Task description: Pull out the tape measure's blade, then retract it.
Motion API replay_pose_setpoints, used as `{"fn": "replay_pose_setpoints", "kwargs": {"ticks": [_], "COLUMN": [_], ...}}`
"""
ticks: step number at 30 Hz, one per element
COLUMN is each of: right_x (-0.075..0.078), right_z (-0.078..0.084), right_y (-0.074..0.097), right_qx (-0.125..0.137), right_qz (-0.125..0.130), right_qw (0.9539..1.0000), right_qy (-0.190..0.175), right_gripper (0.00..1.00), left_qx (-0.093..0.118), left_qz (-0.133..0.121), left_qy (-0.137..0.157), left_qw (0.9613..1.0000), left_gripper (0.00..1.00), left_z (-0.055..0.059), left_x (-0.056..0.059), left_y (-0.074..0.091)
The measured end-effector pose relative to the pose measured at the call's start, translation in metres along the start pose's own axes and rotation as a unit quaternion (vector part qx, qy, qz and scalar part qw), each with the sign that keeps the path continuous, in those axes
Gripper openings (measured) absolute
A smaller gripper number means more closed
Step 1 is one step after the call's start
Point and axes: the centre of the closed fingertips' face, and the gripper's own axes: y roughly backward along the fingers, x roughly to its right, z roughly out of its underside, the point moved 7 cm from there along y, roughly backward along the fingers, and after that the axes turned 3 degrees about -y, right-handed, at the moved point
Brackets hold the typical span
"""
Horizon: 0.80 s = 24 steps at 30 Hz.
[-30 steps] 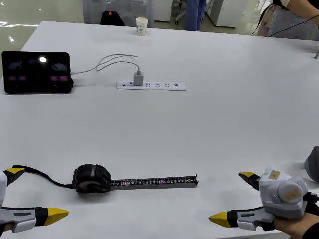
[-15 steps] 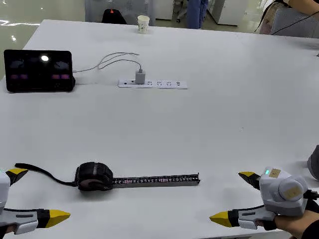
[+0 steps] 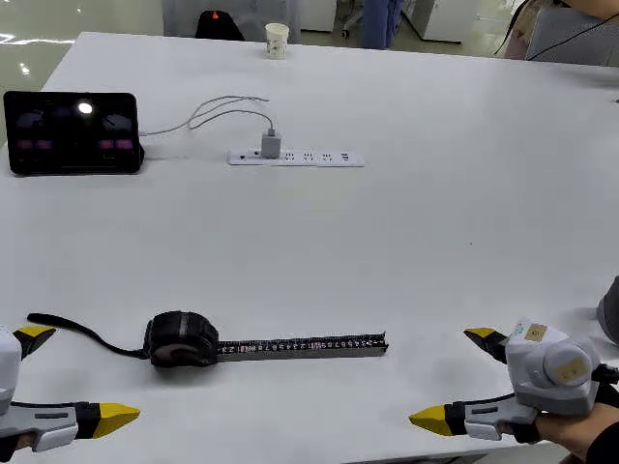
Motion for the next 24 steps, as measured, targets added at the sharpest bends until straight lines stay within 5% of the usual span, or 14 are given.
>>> {"fn": "replay_pose_setpoints", "kwargs": {"ticks": [2,13,19,24], "right_x": [0.000,0.002,0.008,0.011], "right_z": [-0.001,-0.002,-0.004,-0.006], "right_y": [0.001,0.004,0.007,0.007], "right_qx": [0.002,-0.013,-0.021,-0.022], "right_qz": [-0.005,-0.008,-0.001,0.002], "right_qw": [0.9999,0.9997,0.9998,0.9997], "right_qy": [-0.016,-0.020,0.006,0.012], "right_gripper": [0.99,0.99,0.99,0.99], "left_qx": [-0.011,-0.002,-0.006,0.012], "left_qz": [-0.017,-0.008,-0.013,-0.016], "left_qy": [0.013,0.026,0.016,0.027], "left_qw": [0.9997,0.9996,0.9998,0.9994], "left_gripper": [0.99,0.99,0.99,0.99], "left_z": [0.003,0.001,-0.007,-0.023], "left_x": [-0.002,0.023,0.037,0.043], "left_y": [-0.002,-0.011,-0.019,-0.025]}}
